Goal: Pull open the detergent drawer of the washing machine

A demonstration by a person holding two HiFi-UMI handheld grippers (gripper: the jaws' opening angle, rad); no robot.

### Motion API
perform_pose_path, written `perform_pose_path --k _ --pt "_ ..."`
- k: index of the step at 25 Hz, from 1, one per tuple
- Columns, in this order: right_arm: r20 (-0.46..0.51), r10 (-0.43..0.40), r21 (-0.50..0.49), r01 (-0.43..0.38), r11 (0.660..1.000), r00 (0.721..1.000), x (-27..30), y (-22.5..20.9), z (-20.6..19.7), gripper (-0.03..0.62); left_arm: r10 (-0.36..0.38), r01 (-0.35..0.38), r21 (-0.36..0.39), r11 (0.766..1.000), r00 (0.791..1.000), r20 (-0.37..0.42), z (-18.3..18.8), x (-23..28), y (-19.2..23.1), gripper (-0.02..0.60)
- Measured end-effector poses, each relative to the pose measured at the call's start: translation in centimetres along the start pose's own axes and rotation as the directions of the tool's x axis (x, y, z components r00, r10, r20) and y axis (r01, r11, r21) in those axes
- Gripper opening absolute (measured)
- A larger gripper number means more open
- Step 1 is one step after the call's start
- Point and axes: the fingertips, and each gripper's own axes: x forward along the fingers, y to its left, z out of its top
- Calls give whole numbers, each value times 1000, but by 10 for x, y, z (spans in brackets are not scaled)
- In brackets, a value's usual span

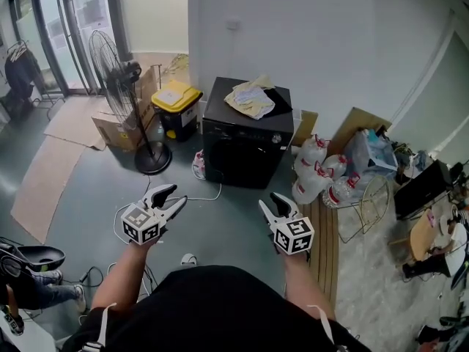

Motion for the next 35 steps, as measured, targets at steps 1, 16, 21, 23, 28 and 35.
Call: perform_pose_path --k 1,16,21,23,28,35 --pt "-2 -2 0 2 1000 1000 2 -1 0 158 2 -2 -3 1000 1000 -1 0 -1 2 198" --pt "-26 1 38 0 999 1000 66 -14 5 185 -7 6 -36 999 999 -33 -15 23 68 198" --pt "-35 -13 49 14 999 999 105 -16 11 198 -11 8 -64 998 999 -48 -24 30 114 198" --pt "-47 -19 53 21 998 999 120 -18 13 201 -15 11 -72 997 998 -54 -26 36 133 198" --pt "-68 -52 63 56 996 996 153 -28 21 206 -39 35 -79 996 998 -54 -21 55 179 198" --pt "-66 -118 78 123 989 991 191 -38 36 210 -93 88 -83 993 993 -65 -21 76 229 198"
